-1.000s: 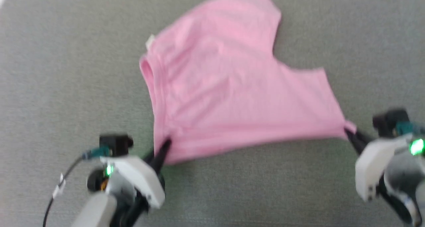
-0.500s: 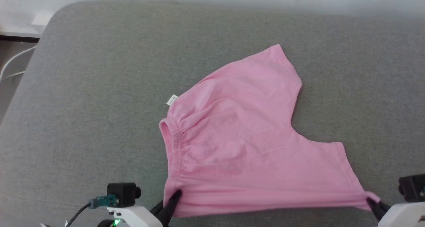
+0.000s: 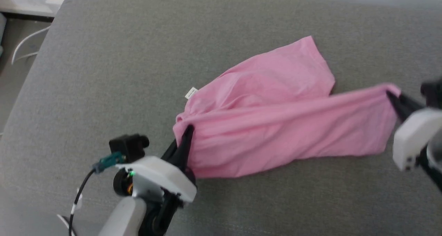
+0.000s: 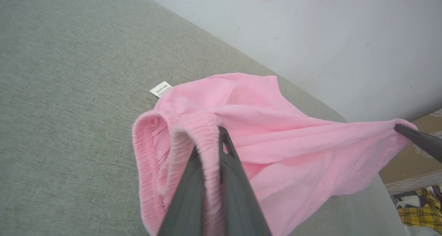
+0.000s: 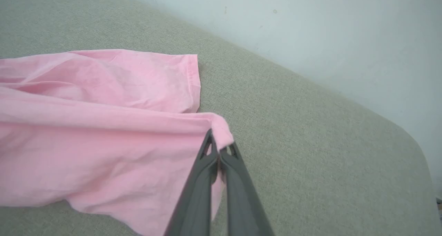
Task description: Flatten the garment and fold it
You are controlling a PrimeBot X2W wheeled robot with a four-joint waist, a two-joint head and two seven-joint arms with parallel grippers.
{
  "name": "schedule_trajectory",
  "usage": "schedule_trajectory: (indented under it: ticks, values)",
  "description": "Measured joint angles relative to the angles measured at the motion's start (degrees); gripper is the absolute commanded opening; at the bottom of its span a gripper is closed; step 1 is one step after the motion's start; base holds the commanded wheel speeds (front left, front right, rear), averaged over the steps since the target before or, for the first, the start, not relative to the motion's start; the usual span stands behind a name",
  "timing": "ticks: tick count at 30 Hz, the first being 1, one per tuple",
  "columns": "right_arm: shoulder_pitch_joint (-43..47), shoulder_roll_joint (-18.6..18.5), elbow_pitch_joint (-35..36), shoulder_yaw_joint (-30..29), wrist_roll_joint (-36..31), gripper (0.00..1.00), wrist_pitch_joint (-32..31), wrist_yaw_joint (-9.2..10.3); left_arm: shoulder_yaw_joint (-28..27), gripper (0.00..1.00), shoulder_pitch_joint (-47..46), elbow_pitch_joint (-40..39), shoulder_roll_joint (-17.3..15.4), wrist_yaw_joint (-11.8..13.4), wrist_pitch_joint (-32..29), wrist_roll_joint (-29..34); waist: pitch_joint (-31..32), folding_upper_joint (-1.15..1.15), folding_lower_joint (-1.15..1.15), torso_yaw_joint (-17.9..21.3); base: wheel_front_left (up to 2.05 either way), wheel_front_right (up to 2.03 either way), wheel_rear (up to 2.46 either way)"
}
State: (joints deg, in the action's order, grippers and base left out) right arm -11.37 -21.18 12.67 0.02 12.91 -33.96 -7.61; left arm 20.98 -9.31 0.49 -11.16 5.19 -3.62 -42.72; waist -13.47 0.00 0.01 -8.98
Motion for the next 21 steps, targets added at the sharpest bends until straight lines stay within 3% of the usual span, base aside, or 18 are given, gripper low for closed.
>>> schedule_trajectory:
  ticks: [10,21]
  values:
    - [-25.04,-7.09,-19.72,10.93,2.93,0.00,1.82,0.00,-0.41,0.00,-10.09,8.94,5.81,-0.03,4.57,-0.83,-6.44,0.00,0.01,-3.84,0.00,0.00,0.00]
    - [-43.94,-9.59,-34.98,21.04,4.23,0.00,1.16,-0.01,2.29,0.00,-17.11,14.91,8.03,-0.59,10.18,-3.97,-14.37,0.00,0.00,-9.39,0.00,0.00,0.00]
